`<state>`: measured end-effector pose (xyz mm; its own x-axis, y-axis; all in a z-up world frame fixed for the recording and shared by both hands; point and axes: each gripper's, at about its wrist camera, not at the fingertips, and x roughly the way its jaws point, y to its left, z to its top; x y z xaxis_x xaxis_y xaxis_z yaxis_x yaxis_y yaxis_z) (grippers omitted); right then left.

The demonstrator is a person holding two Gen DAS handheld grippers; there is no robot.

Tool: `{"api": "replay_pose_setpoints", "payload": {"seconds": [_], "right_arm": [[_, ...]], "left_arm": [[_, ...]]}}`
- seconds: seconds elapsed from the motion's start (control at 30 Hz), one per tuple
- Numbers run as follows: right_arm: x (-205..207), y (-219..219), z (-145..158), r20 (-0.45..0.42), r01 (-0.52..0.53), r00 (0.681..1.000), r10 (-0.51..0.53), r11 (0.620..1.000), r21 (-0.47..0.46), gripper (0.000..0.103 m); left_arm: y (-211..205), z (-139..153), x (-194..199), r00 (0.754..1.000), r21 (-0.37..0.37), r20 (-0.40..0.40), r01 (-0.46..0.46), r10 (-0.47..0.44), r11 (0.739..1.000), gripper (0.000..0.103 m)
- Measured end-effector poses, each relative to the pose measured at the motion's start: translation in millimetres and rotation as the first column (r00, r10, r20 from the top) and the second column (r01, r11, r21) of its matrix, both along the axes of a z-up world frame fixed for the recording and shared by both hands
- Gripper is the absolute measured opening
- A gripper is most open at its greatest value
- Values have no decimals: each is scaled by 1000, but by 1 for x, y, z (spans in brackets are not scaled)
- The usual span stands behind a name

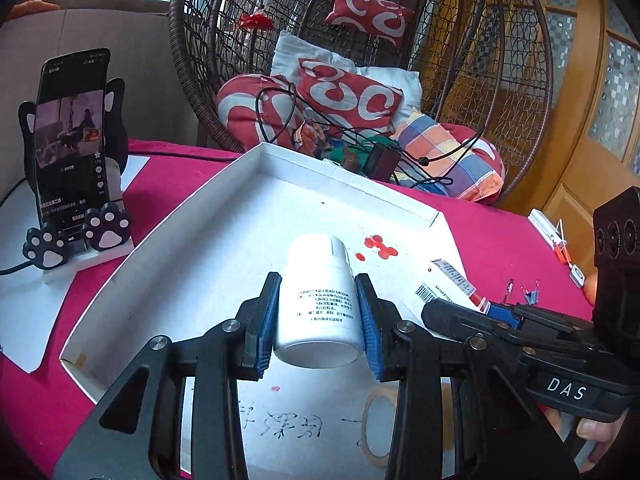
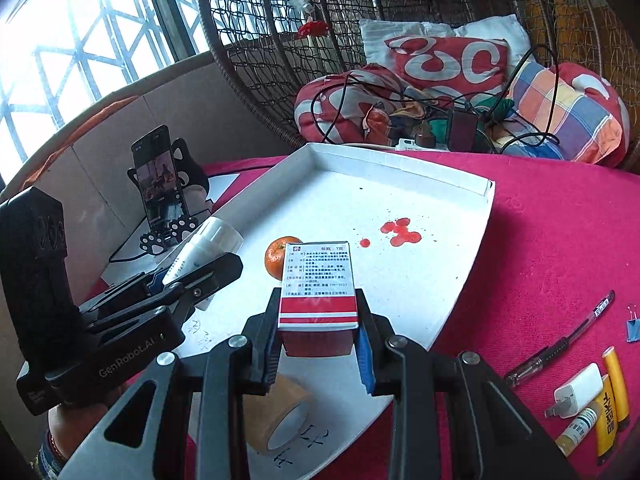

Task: Organize rigid objects
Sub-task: 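Carry the pill bottle and medicine box into the white tray and open both grippers, then grasp the red canister with the left gripper while the right gripper grasps the yellow lighter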

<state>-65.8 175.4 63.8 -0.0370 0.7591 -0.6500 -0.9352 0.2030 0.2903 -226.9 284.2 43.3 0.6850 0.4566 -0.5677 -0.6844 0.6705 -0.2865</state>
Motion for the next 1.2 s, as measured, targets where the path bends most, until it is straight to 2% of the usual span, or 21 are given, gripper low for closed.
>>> {"api": "replay_pose_setpoints", "payload": {"seconds": [0.1, 0.13, 0.17, 0.2, 0.23, 0.27, 0.33, 0.4, 0.57, 0.7, 0.83, 0.97, 1.07, 1.2], "right_arm": [[3, -2, -7, -34, 16, 999, -16, 1000, 10, 33], [4, -4, -8, -45, 18, 999, -17, 1000, 16, 38], [5, -6, -8, -45, 29, 999, -28, 999, 20, 50], [5, -9, -6, -43, 39, 998, -38, 999, 31, 61], [6, -13, -4, -45, 47, 998, -44, 998, 49, 84], [7, -19, -1, -44, 58, 998, -55, 996, 71, 95], [8, -30, 8, -29, 78, 997, -75, 991, 113, 101], [7, -41, 17, -15, 87, 996, -85, 984, 154, 103], [10, -74, 30, -4, 99, 995, -100, 971, 219, 103], [21, -99, 34, -31, 149, 989, -146, 956, 251, 103], [37, -125, 43, -51, 218, 976, -213, 930, 296, 103], [55, -152, 50, -73, 291, 956, -284, 896, 336, 103], [68, -170, 48, -93, 339, 940, -328, 875, 346, 103], [88, -194, 41, -111, 410, 911, -396, 846, 341, 103]], "left_arm": [[1, -1, -2, 1000, -12, 8, -10, 10, 1000, 40], [1, -1, -2, 1000, -13, 5, -18, 18, 1000, 43], [1, -1, -2, 1000, -13, -1, -30, 30, 999, 57], [0, -1, -3, 999, -8, -6, -43, 43, 999, 77], [-2, 0, -4, 999, 1, -4, -53, 53, 999, 81], [-4, 1, -5, 998, 11, 5, -58, 58, 998, 83], [-6, 5, -7, 997, 32, 11, -73, 73, 997, 88], [-12, 9, -9, 996, 63, 18, -94, 93, 994, 103], [-30, 27, -21, 992, 106, 74, -111, 103, 988, 103], [-54, 40, -29, 990, 140, 122, -91, 74, 986, 103], [-81, 48, -23, 992, 165, 126, -5, -16, 986, 103], [-110, 50, -7, 987, 197, 97, 107, -128, 974, 103], [-135, 46, 8, 968, 199, 70, 222, -240, 955, 103], [-173, 31, 36, 919, 157, -18, 391, -393, 907, 103]]}}
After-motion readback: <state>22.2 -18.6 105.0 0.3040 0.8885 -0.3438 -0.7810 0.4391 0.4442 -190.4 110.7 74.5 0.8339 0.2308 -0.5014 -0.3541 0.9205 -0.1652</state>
